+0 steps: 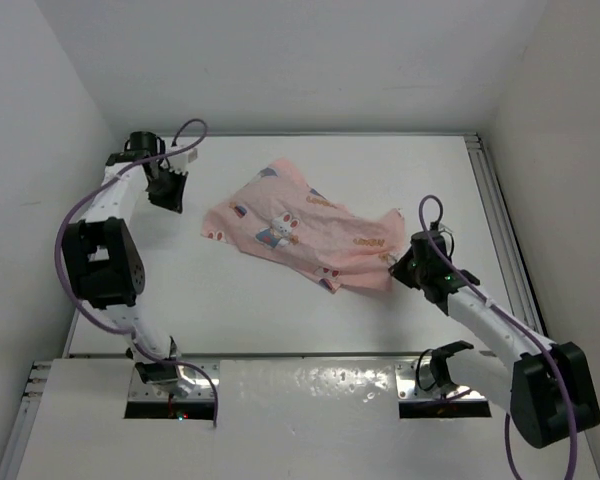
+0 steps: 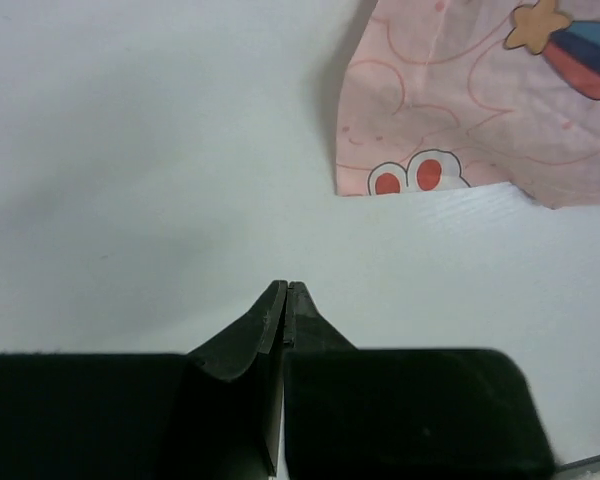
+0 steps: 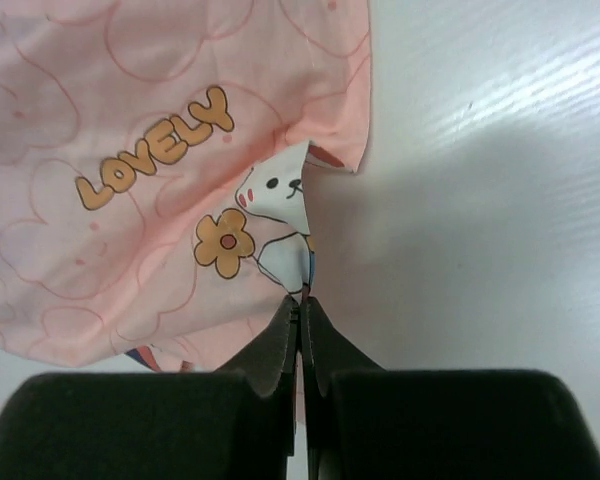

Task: Put the pillow into the pillowcase

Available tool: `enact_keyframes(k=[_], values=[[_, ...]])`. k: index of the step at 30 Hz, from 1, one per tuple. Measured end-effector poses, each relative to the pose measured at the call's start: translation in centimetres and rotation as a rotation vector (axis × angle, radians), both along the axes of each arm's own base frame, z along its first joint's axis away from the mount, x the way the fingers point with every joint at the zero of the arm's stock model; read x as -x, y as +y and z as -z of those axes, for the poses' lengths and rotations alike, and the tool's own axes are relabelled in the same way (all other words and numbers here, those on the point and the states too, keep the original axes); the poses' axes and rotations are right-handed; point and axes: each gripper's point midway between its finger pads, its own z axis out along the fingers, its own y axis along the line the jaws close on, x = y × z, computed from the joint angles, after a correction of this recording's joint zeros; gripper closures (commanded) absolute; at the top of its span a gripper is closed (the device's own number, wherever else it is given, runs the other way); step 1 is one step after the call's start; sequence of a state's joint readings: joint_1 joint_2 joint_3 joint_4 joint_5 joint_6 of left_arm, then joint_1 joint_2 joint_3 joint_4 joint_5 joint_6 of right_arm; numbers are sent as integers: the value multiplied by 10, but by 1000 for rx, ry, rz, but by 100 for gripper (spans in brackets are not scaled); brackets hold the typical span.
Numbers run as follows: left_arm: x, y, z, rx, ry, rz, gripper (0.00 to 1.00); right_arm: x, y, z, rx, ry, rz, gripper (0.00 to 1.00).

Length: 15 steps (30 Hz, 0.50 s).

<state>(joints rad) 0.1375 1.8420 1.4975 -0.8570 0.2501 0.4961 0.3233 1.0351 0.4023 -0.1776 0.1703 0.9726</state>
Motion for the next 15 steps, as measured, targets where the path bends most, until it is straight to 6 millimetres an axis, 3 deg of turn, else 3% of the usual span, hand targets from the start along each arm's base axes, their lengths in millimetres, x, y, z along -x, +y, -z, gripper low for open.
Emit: enact_keyframes(k=[2,3,4,5,9,12,15], values=[[1,1,-20,-20,-52,10,100,-5,-3,-5,-21,-2,-1,100],[4,2,-24,-27,-65,15,95,-6,-2,-7,-29,3,-14,100],[7,0,-24,-28,-67,18,73,-6,1,-7,-40,8,-32,100],[12,-2,-19,-26,-56,21,61,-5,4,-6,-51,15,-50,100],[28,-17,25,13,61,47,26,12,14,10,-88,74,-105,100],[33,-32,56,18,115,71,16,27,15,25,-100,120,-111,100],[27,-38,69,-7,88,84,15,34,15,32,-106,140,-108,100]])
